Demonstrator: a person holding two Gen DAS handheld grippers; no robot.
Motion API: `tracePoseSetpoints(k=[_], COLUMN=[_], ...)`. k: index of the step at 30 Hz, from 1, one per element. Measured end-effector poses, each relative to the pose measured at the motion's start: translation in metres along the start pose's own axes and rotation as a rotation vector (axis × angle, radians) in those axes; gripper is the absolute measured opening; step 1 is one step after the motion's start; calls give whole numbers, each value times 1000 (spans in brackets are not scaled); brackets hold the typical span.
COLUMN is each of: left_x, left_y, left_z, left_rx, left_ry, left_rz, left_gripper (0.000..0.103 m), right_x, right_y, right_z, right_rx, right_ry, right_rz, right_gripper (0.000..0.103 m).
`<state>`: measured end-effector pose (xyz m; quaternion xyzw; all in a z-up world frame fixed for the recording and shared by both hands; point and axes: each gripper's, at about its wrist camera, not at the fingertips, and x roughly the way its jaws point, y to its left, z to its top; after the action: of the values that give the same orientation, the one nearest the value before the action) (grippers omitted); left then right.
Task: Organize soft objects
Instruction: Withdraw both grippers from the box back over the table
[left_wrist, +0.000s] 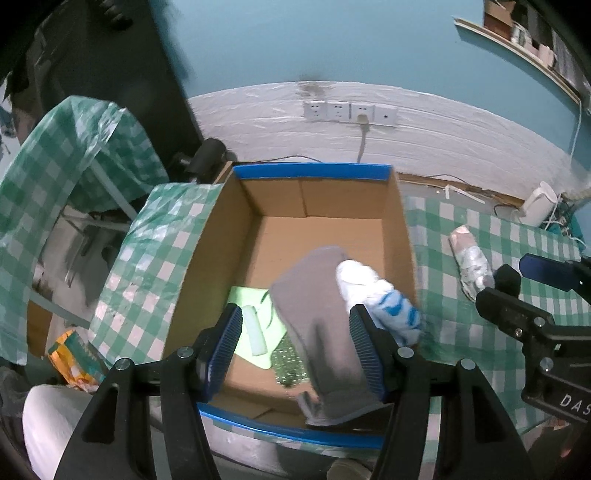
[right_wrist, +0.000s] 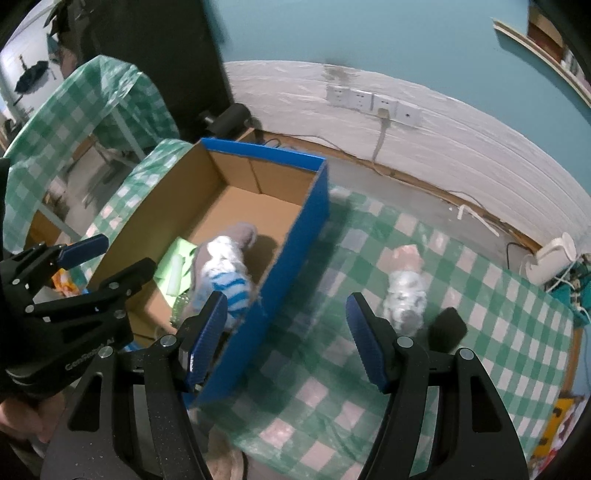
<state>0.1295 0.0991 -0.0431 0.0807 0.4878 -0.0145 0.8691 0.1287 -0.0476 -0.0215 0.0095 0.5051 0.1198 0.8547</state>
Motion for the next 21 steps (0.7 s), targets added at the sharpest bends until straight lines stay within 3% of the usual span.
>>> tracePoseSetpoints(k=[21], left_x=[-21], left_y=[-80], left_z=[2], left_rx=[150], left_ry=[-36], left_rz=[-14], left_gripper=[63], right_x=[-31], right_y=[-72], right_z=[-30], right_rx=[118], right_ry=[-31], right_rz=[-43], right_gripper=[69])
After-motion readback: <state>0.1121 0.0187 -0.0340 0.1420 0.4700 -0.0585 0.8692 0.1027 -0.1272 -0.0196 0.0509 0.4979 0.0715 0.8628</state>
